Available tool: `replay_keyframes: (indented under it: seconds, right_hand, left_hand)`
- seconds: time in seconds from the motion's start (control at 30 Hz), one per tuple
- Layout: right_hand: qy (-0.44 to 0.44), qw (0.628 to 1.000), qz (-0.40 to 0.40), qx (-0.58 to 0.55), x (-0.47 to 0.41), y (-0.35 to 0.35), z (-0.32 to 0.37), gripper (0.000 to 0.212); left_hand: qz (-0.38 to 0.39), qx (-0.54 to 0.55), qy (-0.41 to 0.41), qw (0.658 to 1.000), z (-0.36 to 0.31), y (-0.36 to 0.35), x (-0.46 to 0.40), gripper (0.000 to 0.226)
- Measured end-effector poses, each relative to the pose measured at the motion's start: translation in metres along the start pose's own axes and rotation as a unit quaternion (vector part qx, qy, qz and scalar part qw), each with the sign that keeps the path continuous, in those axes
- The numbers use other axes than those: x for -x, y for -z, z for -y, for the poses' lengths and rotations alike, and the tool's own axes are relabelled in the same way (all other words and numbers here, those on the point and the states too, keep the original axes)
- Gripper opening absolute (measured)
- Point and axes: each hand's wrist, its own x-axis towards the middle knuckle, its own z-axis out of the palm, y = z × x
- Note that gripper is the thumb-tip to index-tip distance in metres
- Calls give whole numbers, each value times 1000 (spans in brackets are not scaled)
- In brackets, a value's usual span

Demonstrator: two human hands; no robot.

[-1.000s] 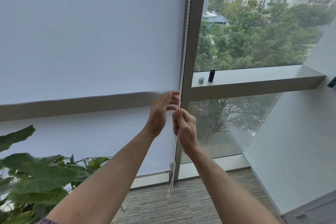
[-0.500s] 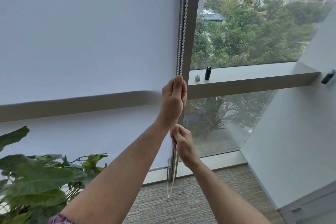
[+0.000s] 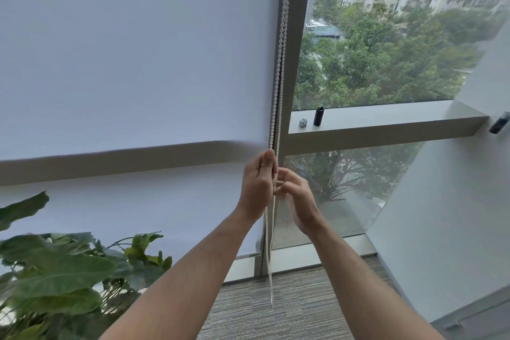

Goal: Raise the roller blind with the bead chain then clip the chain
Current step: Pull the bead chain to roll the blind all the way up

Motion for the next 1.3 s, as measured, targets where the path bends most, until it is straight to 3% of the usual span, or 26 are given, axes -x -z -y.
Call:
replay_keyframes:
  seconds: [0.13, 0.37, 0.5, 0.67, 0.97, 1.1, 1.3]
  right_hand:
    - [68, 996, -6, -60, -12, -12, 43, 26]
    - [183, 982, -1, -41, -29, -47, 106, 42]
    - [179, 982, -33, -59, -33, -59, 108, 40]
    - [210, 974, -85, -5, -30, -60, 95, 42]
    - [212, 969, -120, 27, -16, -47, 67, 41]
    - [204, 968, -133, 54, -11, -46, 52, 40]
    - [169, 974, -132, 69, -1, -44, 18, 43]
  left_hand:
    - [18, 4, -3, 1000, 6, 2, 5, 40]
    - [25, -36, 39, 998, 27, 10, 16, 44]
    - [34, -37, 47, 998, 29, 7, 21, 43]
    - [53, -52, 51, 996, 33, 10, 28, 41]
    - [133, -85, 74, 985, 43, 38, 31, 45]
    - [94, -87, 92, 987, 36, 49, 13, 55]
    - [60, -31, 17, 998, -7, 40, -16, 45]
